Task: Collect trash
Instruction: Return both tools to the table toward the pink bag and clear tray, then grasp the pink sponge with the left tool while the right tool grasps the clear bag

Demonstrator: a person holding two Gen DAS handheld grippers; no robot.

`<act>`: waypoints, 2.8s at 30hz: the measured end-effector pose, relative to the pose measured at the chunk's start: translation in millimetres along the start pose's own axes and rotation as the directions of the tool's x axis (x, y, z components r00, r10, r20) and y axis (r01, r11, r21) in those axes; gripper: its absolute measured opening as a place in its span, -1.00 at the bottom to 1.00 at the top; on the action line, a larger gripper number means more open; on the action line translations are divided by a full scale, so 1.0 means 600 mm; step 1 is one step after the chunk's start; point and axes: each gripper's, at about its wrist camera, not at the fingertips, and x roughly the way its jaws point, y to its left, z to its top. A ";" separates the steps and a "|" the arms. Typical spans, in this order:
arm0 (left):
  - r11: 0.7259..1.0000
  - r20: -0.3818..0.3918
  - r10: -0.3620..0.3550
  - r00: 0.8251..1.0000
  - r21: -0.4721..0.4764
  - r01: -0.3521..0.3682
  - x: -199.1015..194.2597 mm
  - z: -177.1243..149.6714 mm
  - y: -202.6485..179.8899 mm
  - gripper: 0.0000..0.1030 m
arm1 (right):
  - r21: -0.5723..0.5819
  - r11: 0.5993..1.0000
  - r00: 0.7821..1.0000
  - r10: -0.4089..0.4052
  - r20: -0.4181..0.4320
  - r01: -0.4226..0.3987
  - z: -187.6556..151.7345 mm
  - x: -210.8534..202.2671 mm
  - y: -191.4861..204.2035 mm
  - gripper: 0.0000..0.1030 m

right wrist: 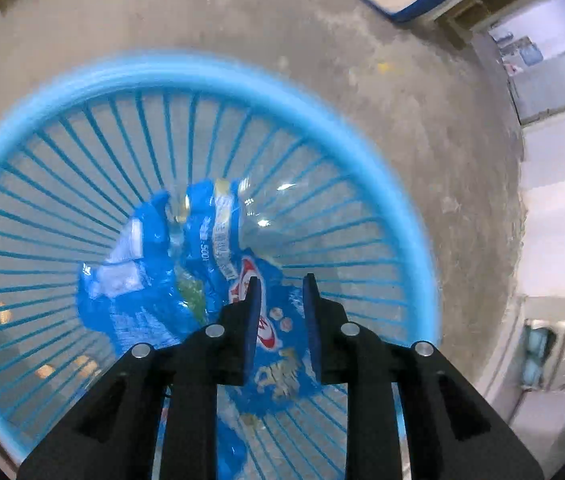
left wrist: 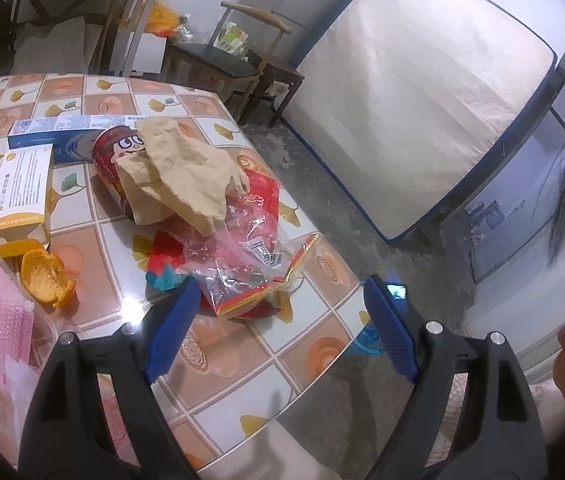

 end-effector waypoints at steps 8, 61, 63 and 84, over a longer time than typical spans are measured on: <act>1.000 0.043 0.011 0.999 0.026 -0.013 -0.033 -0.018 -0.002 0.55 | 0.133 0.957 0.936 0.212 0.281 -0.257 -0.109 -0.224 -0.125 -0.27; 0.969 0.179 0.180 0.967 -0.202 -0.143 -0.212 -0.052 0.299 0.44 | -0.891 0.041 0.529 0.817 -0.231 -0.451 -0.627 -0.845 0.612 0.34; 0.976 0.166 0.168 0.972 -0.169 -0.139 -0.208 -0.042 0.292 0.42 | -0.889 0.043 0.523 0.821 -0.229 -0.456 -0.627 -0.844 0.611 0.29; 0.927 -0.029 0.368 0.929 -0.071 -0.369 -0.124 0.008 0.277 0.67 | -0.778 0.112 0.415 0.887 -0.202 -0.618 -0.581 -0.804 0.521 -0.44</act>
